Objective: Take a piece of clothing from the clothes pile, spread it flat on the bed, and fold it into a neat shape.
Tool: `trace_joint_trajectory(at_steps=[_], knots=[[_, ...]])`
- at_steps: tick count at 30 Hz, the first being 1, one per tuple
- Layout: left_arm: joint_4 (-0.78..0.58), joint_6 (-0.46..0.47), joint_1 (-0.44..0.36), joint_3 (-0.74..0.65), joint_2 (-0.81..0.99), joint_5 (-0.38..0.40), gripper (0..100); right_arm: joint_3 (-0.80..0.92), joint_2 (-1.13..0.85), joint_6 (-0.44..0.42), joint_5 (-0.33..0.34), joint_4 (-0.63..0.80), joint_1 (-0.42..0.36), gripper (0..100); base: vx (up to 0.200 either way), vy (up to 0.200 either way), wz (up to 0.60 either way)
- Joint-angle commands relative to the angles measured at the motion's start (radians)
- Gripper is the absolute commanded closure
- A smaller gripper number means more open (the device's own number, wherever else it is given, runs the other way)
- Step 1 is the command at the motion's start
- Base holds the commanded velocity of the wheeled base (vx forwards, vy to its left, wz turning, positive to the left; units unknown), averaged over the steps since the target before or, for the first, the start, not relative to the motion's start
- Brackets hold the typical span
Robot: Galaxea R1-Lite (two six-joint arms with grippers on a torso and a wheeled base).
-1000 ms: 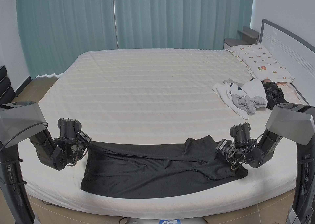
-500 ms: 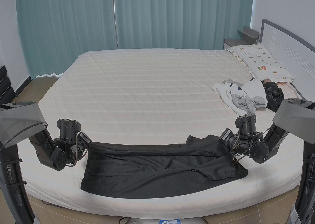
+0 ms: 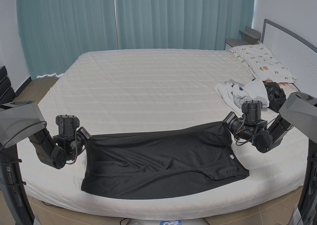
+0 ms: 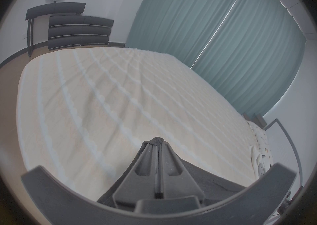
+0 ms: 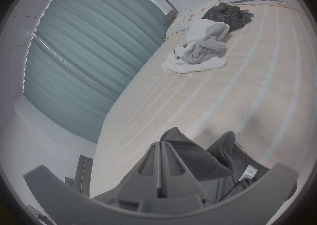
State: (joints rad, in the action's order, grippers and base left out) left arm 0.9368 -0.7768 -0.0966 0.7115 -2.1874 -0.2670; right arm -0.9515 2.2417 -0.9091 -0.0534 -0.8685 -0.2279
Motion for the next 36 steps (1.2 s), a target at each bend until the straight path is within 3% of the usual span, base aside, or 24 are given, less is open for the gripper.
trace_joint_trajectory(at_steps=[1, 15, 36], knots=[[0.037, 0.002, 0.001, 0.006, -0.005, -0.014, 100, -0.024, 0.003, 0.003, 0.000, -0.017, -0.001, 100, 0.000, 0.000, 0.00], [0.063, 0.125, -0.002, 0.011, -0.009, -0.014, 100, -0.053, 0.021, 0.059, -0.002, -0.118, 0.002, 100, 0.000, 0.000, 0.00], [0.123, 0.128, 0.000, -0.001, -0.002, -0.015, 100, -0.055, 0.022, 0.058, 0.000, -0.147, 0.048, 100, 0.000, 0.000, 0.00]])
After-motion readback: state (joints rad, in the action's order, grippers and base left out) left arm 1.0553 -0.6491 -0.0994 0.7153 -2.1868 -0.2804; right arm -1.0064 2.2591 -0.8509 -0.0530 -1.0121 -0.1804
